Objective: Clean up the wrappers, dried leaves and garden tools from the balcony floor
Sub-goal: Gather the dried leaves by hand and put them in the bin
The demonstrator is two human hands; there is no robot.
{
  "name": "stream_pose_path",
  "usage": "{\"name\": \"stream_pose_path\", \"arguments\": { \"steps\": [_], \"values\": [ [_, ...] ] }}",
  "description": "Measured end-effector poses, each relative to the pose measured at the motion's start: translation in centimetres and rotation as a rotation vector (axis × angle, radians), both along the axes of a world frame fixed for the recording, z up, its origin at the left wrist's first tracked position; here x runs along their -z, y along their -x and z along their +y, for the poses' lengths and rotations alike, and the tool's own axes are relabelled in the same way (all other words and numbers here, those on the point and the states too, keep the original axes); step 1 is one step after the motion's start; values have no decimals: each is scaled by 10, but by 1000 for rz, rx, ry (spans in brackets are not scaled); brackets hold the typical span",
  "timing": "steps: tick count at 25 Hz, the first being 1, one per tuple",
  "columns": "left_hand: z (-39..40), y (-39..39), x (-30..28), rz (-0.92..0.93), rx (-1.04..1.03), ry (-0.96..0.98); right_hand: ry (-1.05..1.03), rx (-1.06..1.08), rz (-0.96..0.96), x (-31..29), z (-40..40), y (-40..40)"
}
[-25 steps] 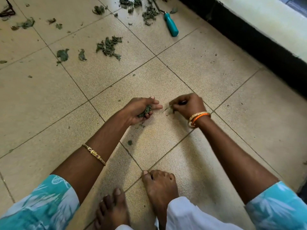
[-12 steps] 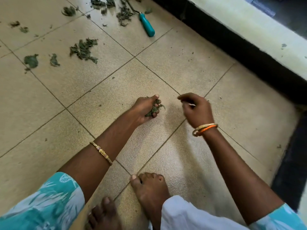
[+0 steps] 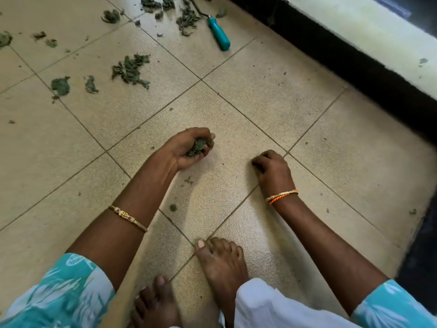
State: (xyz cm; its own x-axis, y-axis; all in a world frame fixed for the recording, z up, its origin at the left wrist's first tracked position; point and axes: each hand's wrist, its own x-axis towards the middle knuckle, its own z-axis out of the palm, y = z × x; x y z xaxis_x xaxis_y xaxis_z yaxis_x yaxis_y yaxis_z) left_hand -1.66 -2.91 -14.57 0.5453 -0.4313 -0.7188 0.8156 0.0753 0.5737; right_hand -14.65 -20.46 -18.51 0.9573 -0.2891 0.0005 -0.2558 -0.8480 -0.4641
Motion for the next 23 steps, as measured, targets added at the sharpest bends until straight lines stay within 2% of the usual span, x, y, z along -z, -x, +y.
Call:
{"name": "stream_pose_path", "arguments": {
  "steps": [2,5,7,10,12,16,20,23],
  "values": [
    [15,-5,0,57,-29,62,41,-37,25,-2,7,-9],
    [33,-7,-2,44,1,52,24,-53,62,-12,16,-25],
    [45,-7,1,61,-14,28,-185,17,60,-23,26,-34],
    [62,-2,7,69,-2,-40,-715,57,38,-46,56,-48],
    [70,7,8,75,36,-60,-834,15,-23,-55,81,-59],
    [85,21,8,44,60,-33,-711,-88,-21,-54,124,-74],
    [116,15,11,-10,-75,-151,-584,-167,10,-46,124,-77],
    [146,13,15,8,-142,-180,-211,-305,212,-28,120,-61]
  ]
}}
